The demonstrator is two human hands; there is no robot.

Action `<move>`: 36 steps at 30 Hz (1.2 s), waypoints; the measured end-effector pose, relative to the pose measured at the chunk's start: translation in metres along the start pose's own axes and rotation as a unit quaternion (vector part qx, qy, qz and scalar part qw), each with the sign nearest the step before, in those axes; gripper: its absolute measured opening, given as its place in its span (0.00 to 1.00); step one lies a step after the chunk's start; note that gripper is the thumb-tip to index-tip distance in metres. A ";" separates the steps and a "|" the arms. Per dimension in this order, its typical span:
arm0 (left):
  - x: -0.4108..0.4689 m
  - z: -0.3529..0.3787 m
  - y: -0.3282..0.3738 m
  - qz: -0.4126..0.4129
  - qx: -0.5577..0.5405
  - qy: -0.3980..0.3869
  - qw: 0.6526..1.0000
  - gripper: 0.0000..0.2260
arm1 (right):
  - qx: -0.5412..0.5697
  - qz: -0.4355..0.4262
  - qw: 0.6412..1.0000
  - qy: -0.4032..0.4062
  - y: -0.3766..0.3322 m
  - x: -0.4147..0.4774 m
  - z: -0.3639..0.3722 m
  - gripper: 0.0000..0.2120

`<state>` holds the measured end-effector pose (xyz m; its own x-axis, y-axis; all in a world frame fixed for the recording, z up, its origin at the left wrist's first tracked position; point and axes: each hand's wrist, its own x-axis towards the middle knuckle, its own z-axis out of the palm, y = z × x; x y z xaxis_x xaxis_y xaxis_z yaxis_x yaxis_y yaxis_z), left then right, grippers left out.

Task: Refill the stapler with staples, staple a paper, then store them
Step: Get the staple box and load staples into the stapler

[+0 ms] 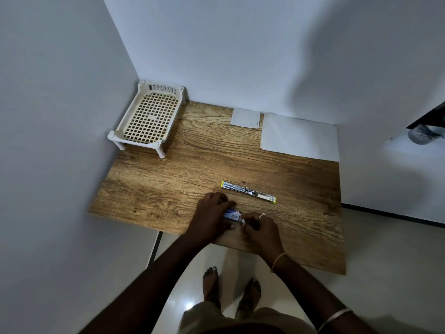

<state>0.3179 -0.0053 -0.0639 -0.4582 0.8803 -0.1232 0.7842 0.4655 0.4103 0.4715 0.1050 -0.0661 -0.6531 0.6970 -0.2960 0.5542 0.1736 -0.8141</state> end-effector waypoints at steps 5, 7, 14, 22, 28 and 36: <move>0.016 -0.011 0.008 0.100 0.025 -0.086 0.991 0.29 | 0.030 0.028 0.999 0.027 0.003 -0.003 0.000 0.10; 0.019 -0.014 0.011 0.114 0.031 -0.086 0.989 0.23 | 0.023 0.038 0.999 0.023 0.005 -0.002 0.001 0.10; 0.017 -0.018 0.012 0.127 0.033 -0.077 0.988 0.15 | -0.019 0.042 0.999 0.002 0.007 0.004 0.001 0.13; 0.021 -0.023 0.009 0.147 0.054 -0.092 0.983 0.17 | 0.002 0.055 0.998 -0.004 0.007 0.007 0.002 0.11; 0.021 -0.023 0.010 0.150 0.053 -0.093 0.983 0.17 | 0.081 0.095 0.992 -0.032 0.004 0.007 0.004 0.09; 0.016 -0.019 0.011 0.122 0.022 -0.073 0.990 0.20 | 0.045 0.065 0.997 -0.025 0.002 0.004 0.004 0.10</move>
<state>0.3116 0.0126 -0.0443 -0.1902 0.9693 -0.1559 0.8825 0.2383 0.4054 0.4676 0.1051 -0.0711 -0.6054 0.6737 -0.4238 0.5879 0.0195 -0.8087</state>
